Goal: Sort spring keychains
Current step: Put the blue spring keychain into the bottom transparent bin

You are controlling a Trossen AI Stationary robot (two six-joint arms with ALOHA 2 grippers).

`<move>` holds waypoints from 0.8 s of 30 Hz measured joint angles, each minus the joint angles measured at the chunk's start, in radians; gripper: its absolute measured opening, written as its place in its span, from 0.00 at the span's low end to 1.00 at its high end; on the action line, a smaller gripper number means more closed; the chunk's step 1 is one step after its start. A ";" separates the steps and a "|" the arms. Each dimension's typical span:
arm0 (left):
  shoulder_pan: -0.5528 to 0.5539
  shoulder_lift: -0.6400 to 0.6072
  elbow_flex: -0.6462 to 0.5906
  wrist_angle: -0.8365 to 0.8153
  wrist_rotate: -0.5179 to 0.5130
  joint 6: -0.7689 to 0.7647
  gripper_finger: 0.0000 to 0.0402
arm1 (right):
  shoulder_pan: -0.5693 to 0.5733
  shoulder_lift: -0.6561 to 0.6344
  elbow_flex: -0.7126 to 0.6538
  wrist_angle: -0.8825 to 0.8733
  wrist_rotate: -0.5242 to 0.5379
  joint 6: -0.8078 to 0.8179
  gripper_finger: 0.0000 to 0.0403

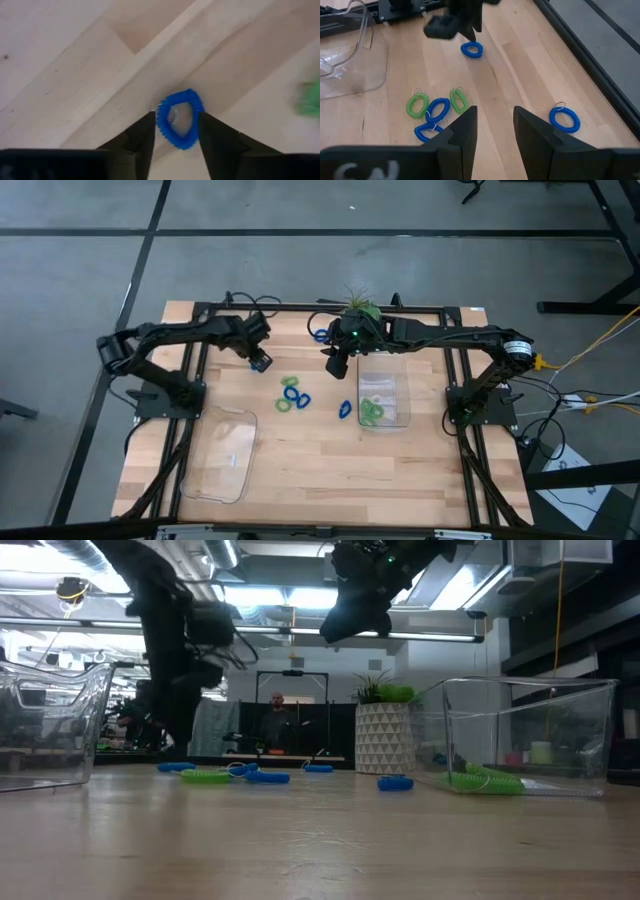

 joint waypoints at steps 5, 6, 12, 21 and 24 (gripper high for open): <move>0.000 0.095 0.000 0.008 -0.010 0.003 0.44 | 0.000 0.000 0.000 0.000 0.000 0.000 0.31; 0.000 0.113 0.000 0.011 -0.011 0.009 0.45 | 0.000 0.000 0.000 0.000 0.000 0.000 0.31; 0.000 0.203 0.006 0.009 -0.017 0.017 0.45 | 0.000 0.000 0.000 -0.005 0.000 0.000 0.31; 0.000 0.213 0.004 0.014 0.001 0.026 0.37 | 0.000 0.000 0.000 -0.004 0.000 0.000 0.31; 0.000 0.210 0.002 0.016 0.009 0.040 0.30 | 0.000 0.000 0.000 -0.004 0.000 0.000 0.31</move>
